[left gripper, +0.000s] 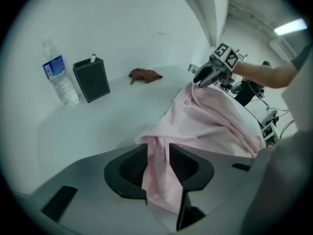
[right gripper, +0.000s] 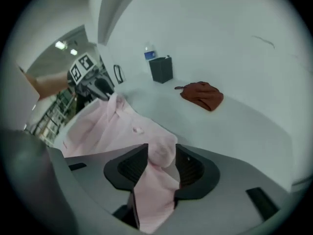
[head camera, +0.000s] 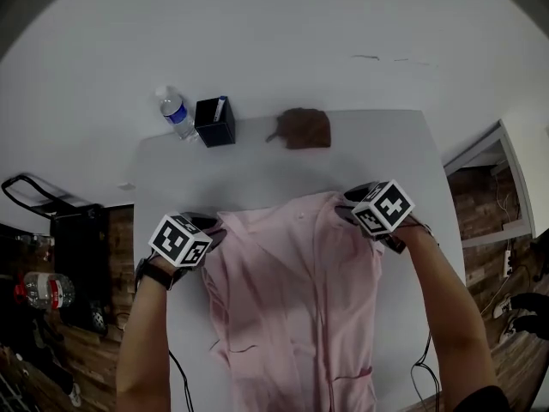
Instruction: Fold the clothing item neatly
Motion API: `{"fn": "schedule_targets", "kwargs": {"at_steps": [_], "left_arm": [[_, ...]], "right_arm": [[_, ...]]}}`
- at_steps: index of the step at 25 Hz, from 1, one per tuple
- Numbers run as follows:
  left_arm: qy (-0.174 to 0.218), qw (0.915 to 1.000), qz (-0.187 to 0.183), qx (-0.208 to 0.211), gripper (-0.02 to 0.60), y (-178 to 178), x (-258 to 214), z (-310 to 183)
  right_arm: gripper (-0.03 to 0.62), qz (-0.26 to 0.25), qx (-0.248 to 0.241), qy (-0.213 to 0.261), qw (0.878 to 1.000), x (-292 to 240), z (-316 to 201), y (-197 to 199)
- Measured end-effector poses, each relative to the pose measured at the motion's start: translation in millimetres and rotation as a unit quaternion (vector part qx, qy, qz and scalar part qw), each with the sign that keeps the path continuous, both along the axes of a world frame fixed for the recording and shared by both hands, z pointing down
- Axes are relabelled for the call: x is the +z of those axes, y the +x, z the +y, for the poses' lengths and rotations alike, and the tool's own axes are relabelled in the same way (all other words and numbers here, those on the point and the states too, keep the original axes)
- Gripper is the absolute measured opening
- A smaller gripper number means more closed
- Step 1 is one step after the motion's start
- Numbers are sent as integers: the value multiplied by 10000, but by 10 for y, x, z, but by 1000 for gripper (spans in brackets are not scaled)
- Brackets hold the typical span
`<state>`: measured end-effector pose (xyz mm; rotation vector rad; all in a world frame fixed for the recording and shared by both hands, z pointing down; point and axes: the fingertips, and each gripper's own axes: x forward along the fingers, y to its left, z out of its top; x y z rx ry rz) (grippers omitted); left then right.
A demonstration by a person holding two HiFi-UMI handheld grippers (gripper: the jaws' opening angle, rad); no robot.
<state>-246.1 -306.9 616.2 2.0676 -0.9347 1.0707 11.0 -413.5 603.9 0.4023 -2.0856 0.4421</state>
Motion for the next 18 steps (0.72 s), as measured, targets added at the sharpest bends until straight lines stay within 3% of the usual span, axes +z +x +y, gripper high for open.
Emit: {"fn": "schedule_targets", "kwargs": {"at_steps": [1, 4, 7, 9, 10, 11, 13, 14, 15, 16, 18], "left_arm": [[-55, 9998, 159, -112, 123, -54, -78, -22], [-54, 9959, 655, -622, 132, -184, -263, -197], [-391, 9940, 705, -739, 194, -88, -58, -299], [-558, 9956, 323, -682, 201, -39, 177, -341], [-486, 9961, 47, -731, 174, -74, 262, -391], [-331, 9959, -182, -818, 78, -122, 308, -453], [2, 9941, -264, -1050, 61, -184, 264, -551], [145, 9929, -204, -1160, 84, -209, 176, -574], [289, 9917, -187, -1239, 102, -248, 53, -573], [445, 9904, -258, -1286, 119, -305, -93, -548], [839, 9862, -485, -1340, 147, -384, -419, -471]], "right_arm": [[173, -274, 240, -265, 9990, -81, -62, -34], [184, -649, 739, -706, 9926, -184, -294, -175], [198, 128, 704, -995, 9925, 153, -292, -151], [194, 839, 707, -805, 9907, 384, -307, -56], [53, 1041, 721, -560, 9904, 440, -356, -52], [25, 1032, 711, -284, 9917, 443, -411, -106], [26, 467, 763, 264, 9956, 273, -510, -277], [58, 28, 892, 479, 9949, 105, -540, -299], [145, -452, 1086, 587, 9913, -95, -533, -236], [183, -911, 1334, 597, 9851, -299, -479, -73], [199, -1489, 1913, 482, 9690, -585, -233, 527]]}}
